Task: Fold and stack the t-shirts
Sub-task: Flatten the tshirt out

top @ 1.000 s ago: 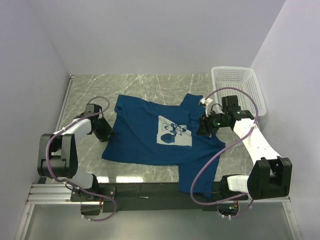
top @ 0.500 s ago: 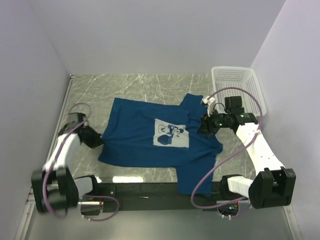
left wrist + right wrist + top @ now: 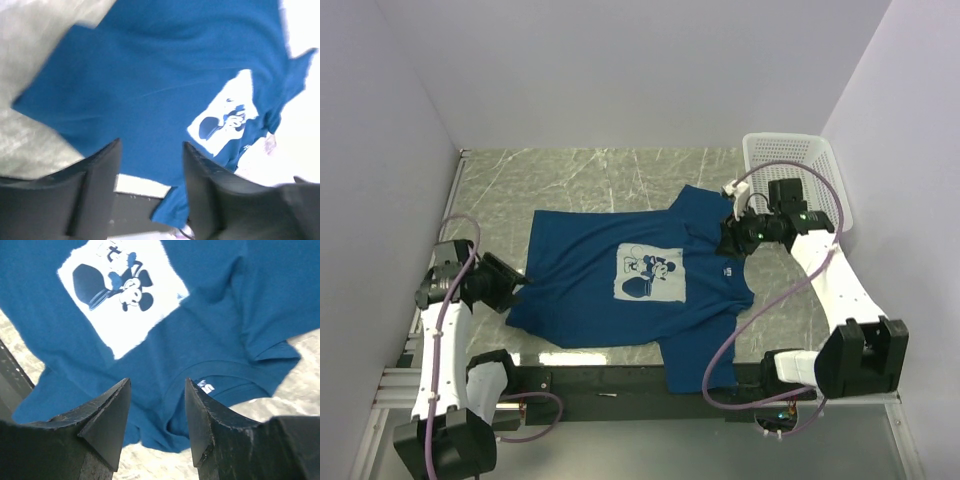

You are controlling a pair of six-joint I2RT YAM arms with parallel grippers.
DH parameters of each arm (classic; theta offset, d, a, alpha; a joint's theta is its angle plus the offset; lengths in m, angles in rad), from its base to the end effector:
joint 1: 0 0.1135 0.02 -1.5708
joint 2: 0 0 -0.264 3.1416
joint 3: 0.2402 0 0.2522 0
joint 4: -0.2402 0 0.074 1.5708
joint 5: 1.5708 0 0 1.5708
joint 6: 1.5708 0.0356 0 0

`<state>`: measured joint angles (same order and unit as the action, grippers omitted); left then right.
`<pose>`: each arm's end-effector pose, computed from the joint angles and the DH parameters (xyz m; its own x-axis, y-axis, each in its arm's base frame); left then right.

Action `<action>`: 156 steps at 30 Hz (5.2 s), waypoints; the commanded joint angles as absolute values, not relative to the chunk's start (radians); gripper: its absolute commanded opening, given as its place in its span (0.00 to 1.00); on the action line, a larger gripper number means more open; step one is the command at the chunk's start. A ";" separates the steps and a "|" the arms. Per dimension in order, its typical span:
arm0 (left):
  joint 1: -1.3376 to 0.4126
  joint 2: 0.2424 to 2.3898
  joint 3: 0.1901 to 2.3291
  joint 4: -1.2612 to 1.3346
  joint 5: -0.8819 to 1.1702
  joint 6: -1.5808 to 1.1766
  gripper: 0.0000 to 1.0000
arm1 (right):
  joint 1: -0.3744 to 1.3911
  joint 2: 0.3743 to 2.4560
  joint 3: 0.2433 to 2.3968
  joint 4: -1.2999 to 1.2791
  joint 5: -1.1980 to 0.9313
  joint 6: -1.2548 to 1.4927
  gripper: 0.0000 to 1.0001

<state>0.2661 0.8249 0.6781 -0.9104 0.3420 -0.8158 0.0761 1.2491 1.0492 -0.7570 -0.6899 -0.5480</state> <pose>0.1428 0.0266 0.2373 -0.5112 -0.8505 -0.1240 -0.6728 0.4858 -0.5580 0.2445 0.0414 0.2912 -0.4747 -0.4392 -0.7627 -0.7867 0.6003 0.1440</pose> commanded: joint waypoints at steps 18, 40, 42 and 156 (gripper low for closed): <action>0.272 1.172 0.862 -0.356 0.566 -0.598 0.82 | 0.249 1.842 1.451 -0.515 0.221 -0.189 0.57; 0.270 1.247 0.769 -0.272 0.491 -0.502 0.81 | 0.256 2.379 2.064 -0.840 0.057 -0.244 0.37; 0.270 1.249 0.770 -0.275 0.488 -0.499 0.81 | 0.264 2.434 2.153 -0.868 0.051 -0.248 0.36; 0.270 1.342 0.784 -0.298 0.454 -0.492 0.79 | 0.048 2.695 2.485 -0.848 -0.560 0.295 0.29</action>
<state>0.2672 1.3399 0.7624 -0.3046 0.4473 -0.5087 0.0399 2.6667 2.4481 -0.8349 -0.5442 0.3092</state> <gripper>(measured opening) 0.791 0.300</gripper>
